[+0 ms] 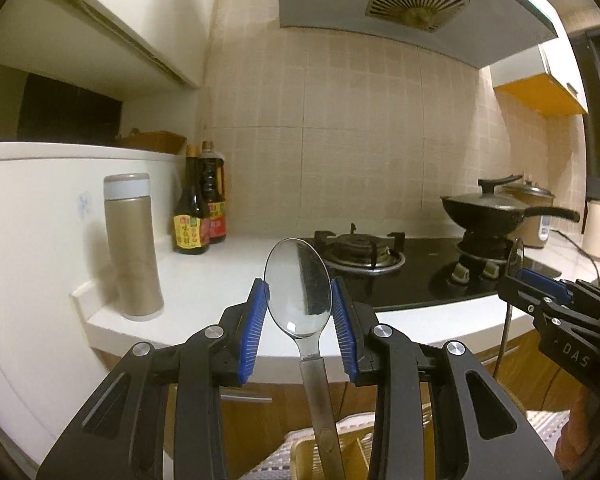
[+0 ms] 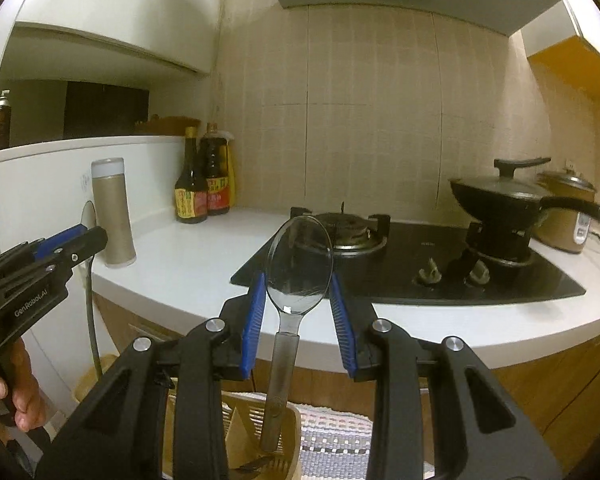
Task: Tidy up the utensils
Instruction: 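Lift the clear spoon with the right gripper and carry it over the basket, then open the right gripper to drop the clear spoon into the basket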
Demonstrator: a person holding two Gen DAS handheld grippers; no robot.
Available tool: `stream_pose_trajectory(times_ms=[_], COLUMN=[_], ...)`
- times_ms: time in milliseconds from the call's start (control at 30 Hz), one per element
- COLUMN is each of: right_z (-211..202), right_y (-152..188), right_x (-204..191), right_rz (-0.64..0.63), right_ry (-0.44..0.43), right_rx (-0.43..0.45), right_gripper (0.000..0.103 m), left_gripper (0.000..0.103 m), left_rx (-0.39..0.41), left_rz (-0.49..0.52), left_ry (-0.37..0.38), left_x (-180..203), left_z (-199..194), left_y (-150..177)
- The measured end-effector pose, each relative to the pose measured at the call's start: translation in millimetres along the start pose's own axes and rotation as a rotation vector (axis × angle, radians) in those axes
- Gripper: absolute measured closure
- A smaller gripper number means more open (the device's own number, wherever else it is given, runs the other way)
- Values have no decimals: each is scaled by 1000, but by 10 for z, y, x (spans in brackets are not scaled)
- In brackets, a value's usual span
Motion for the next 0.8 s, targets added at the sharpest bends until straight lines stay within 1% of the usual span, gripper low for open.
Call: stream_pose_trajectory(times_ms=[367,567,667,700,800], right_z=[57,-14,-72,-93,-182], right_y=[256,312,343,351,389], right_x=[-17,-25,-44,-44,-37], right_rz=[45,56,74,80,98], right_ry=[-44,-54,-83,-88,-103], right_rx=[-43,-57,-79,-83,-104], right_gripper=[73,73,72,72,72], left_gripper=[71,71,70,67,65], left_rx=[-30,-66,-80,-82,-93], left_rz=[-19,-48,-53,-54,-65], left_ry=[17,57,76,79,101], left_x=[-90,-110,-99,-91,-82], left_z=[82,73,26,5,-93], left_y=[246,316,333,333,312])
Point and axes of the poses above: each gripper's, at about its wrist camera, not at the fingertips, and z roughly the way its jaws point, x to its right, y to its underside, the point moved 10 cm from there along z, roughly the way its jaws point, and after that the axes turned 3 degrees about -z, right-handed, at the moved point
